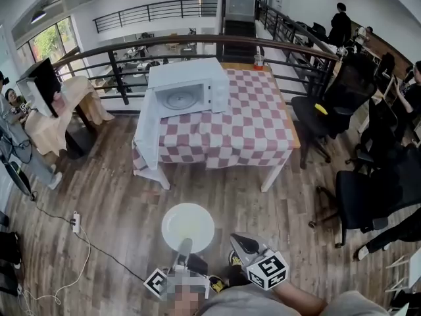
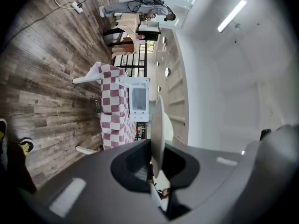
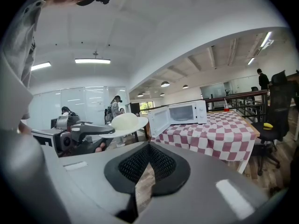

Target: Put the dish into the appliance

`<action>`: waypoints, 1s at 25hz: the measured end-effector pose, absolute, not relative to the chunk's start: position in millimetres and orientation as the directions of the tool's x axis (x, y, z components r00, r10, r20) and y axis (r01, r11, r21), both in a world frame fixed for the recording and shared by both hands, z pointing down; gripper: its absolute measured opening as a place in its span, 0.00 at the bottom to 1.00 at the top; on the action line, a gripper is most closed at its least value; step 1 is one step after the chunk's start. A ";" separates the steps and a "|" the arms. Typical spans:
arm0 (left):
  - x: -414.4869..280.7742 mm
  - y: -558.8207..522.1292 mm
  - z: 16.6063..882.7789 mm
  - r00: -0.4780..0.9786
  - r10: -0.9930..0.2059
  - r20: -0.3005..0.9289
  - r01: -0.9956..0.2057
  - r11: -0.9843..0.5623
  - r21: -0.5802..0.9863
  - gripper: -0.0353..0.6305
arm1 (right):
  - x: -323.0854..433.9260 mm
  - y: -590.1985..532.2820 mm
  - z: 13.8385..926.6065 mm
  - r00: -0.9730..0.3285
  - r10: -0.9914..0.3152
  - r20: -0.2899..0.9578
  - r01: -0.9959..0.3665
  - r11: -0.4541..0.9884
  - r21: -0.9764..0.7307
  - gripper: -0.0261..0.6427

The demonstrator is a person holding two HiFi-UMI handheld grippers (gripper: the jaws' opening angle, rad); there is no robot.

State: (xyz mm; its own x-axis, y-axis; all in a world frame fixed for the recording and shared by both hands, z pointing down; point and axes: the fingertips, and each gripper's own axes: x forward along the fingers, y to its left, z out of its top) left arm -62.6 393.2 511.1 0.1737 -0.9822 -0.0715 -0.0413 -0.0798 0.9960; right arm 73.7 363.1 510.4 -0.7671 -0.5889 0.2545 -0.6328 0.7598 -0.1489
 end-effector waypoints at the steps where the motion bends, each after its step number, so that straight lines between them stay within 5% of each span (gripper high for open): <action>1: -62.2 391.7 511.7 0.178 -0.981 -0.071 -0.041 -0.079 0.996 0.10 | 73.9 361.9 511.5 -0.765 -0.592 0.255 -0.636 0.757 -0.150 0.04; 25: -89.5 249.4 516.0 0.194 -0.978 -0.073 -0.050 -0.084 0.995 0.10 | 33.8 218.4 518.7 -0.786 -0.568 0.242 -0.608 0.781 -0.144 0.04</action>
State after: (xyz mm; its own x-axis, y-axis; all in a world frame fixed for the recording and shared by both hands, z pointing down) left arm -89.5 249.4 516.0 0.1943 -0.9782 -0.0732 -0.0504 -0.0845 0.9951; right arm 33.8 218.4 518.7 -0.7865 -0.5681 0.2424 -0.6082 0.7807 -0.1438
